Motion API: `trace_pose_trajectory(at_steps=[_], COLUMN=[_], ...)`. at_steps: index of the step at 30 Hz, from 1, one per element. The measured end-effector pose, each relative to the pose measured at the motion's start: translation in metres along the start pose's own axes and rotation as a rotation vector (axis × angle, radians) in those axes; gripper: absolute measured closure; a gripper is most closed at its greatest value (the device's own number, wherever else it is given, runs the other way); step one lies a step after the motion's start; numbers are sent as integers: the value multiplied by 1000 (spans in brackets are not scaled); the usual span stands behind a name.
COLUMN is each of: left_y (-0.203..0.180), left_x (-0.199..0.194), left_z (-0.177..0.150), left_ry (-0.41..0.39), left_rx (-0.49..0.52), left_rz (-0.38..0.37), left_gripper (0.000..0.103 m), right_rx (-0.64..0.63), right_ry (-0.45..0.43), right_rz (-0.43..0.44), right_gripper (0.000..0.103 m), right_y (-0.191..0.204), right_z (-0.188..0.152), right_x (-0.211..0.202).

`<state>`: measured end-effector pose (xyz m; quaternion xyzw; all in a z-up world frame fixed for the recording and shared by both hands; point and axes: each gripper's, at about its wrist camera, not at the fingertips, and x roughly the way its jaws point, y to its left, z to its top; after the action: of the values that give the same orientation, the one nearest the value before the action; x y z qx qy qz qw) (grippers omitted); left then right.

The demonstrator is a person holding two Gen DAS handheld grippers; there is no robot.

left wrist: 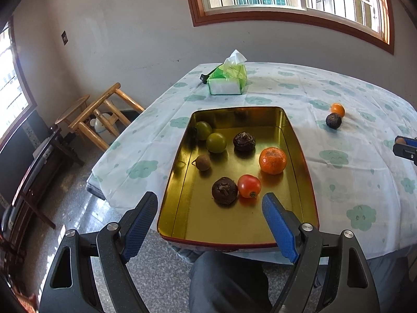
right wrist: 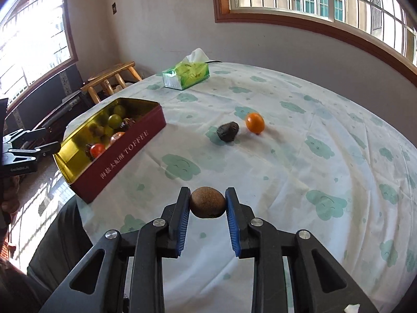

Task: Organize fruits
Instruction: 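Carry the brown fruit into the tin and open the right gripper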

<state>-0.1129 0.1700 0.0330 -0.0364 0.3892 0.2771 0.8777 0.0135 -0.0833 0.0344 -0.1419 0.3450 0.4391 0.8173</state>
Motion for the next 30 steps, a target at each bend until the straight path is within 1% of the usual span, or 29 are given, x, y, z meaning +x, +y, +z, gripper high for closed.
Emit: trace_pose_trajectory(at_steps=[3, 6, 10, 13, 16, 20, 30], left_y=[12, 24, 38, 45, 50, 55, 65], left_x=[-4, -4, 0, 2, 3, 4, 15], left_z=[-3, -7, -13, -17, -20, -22, -29], left_ry=[-5, -1, 17, 24, 23, 13, 34], left_rx=[-27, -39, -54, -58, -55, -49, -65], left_rz=[7, 28, 50, 69, 86, 105, 102], left_gripper=[20, 20, 20, 20, 20, 20, 20], right_rx=[-55, -106, -179, -188, -179, -176, -140], right_ry=[-26, -29, 2, 41, 76, 123, 183], right_rz=[77, 151, 210, 248, 265, 263, 249], right_gripper=[78, 78, 78, 78, 78, 78, 78], right_y=[35, 68, 107, 123, 132, 137, 144], right_z=[27, 49, 69, 78, 85, 91, 101], right_x=[4, 16, 47, 76, 102, 132, 173])
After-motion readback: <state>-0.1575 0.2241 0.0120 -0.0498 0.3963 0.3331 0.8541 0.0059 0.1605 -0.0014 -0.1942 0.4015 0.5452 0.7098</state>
